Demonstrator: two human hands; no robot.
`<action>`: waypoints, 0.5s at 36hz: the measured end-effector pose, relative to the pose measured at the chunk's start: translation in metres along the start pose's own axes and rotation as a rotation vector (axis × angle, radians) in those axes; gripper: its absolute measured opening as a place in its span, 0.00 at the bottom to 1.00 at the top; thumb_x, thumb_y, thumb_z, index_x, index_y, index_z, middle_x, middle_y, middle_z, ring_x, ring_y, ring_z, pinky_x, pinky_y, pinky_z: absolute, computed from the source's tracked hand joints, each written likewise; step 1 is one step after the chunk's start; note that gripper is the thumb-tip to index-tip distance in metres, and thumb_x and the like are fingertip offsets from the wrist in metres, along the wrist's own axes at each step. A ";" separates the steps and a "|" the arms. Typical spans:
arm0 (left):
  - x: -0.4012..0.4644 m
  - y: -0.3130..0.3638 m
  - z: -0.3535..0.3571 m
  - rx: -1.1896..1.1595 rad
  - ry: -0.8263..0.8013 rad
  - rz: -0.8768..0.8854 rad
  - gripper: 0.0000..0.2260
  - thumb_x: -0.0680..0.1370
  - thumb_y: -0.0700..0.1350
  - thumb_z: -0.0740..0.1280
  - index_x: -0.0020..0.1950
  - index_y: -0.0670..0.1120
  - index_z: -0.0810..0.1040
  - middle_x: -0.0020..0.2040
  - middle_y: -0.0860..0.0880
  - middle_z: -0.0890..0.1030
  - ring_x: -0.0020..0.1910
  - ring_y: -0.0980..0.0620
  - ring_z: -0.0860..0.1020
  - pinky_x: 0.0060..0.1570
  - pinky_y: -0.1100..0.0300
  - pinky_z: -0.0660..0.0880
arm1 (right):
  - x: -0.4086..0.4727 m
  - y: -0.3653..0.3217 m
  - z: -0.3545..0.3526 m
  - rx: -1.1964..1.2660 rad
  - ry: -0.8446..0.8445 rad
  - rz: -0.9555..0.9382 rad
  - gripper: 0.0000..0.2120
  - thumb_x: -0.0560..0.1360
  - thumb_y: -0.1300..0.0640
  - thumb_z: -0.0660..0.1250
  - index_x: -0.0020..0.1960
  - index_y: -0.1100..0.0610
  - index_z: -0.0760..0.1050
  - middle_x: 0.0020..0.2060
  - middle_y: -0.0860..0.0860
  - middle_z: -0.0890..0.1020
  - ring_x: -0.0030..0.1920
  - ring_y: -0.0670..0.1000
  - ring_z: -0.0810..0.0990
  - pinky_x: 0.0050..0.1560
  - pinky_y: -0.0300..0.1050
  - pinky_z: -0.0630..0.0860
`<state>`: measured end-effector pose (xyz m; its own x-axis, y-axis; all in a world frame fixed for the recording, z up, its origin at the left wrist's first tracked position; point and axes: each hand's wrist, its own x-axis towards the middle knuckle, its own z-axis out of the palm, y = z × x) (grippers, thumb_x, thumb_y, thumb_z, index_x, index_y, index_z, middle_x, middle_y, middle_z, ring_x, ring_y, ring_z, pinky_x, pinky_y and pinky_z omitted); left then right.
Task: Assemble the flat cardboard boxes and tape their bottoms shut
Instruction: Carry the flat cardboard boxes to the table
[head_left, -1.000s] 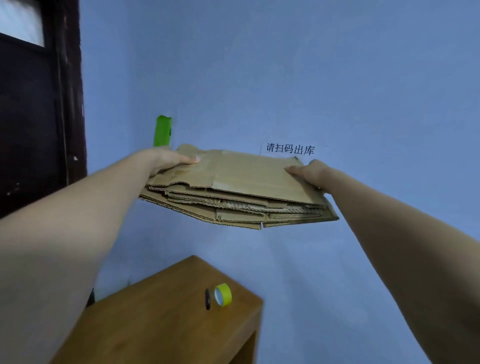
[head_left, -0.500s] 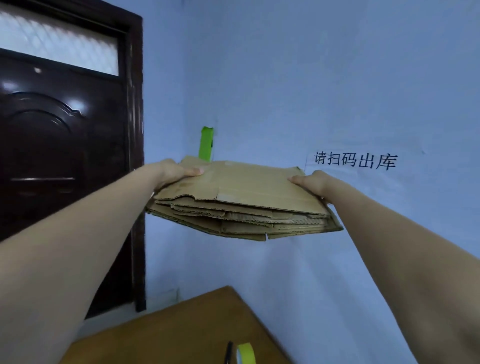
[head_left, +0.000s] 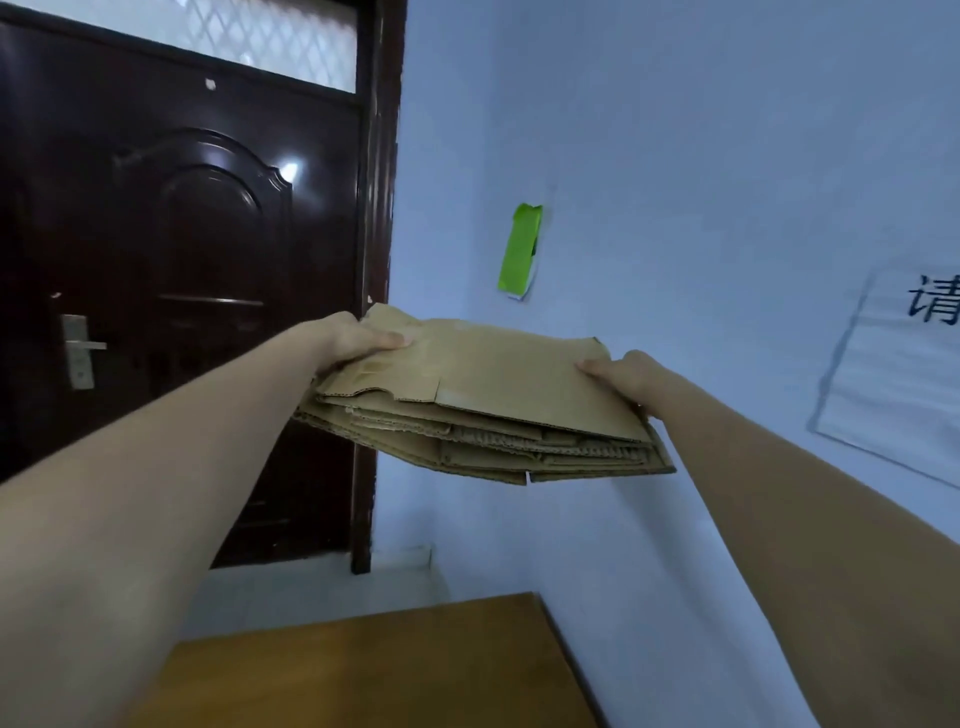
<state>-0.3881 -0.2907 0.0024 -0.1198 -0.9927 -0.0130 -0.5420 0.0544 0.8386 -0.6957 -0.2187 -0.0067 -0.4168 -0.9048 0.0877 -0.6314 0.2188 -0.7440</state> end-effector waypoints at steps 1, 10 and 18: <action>0.014 -0.004 0.000 -0.008 0.004 -0.009 0.40 0.71 0.58 0.71 0.74 0.38 0.59 0.69 0.40 0.69 0.63 0.40 0.72 0.60 0.49 0.70 | 0.015 -0.003 0.007 -0.002 -0.012 -0.007 0.35 0.74 0.41 0.65 0.70 0.64 0.64 0.66 0.58 0.71 0.62 0.59 0.73 0.62 0.55 0.71; 0.125 -0.078 0.006 -0.053 0.112 -0.150 0.43 0.68 0.63 0.72 0.73 0.39 0.62 0.68 0.41 0.71 0.63 0.41 0.72 0.56 0.50 0.71 | 0.134 -0.004 0.105 -0.017 -0.110 -0.064 0.33 0.76 0.42 0.64 0.70 0.65 0.64 0.65 0.59 0.72 0.63 0.59 0.73 0.54 0.46 0.70; 0.158 -0.206 0.068 -0.085 0.179 -0.440 0.45 0.68 0.61 0.73 0.75 0.38 0.58 0.70 0.40 0.67 0.67 0.40 0.69 0.62 0.48 0.70 | 0.186 0.084 0.245 0.063 -0.375 0.057 0.40 0.72 0.38 0.67 0.72 0.63 0.59 0.67 0.59 0.71 0.63 0.60 0.73 0.62 0.55 0.72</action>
<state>-0.3524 -0.4515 -0.2095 0.2547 -0.9229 -0.2889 -0.4385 -0.3765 0.8161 -0.6664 -0.4584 -0.2147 -0.1743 -0.9653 -0.1945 -0.5682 0.2600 -0.7807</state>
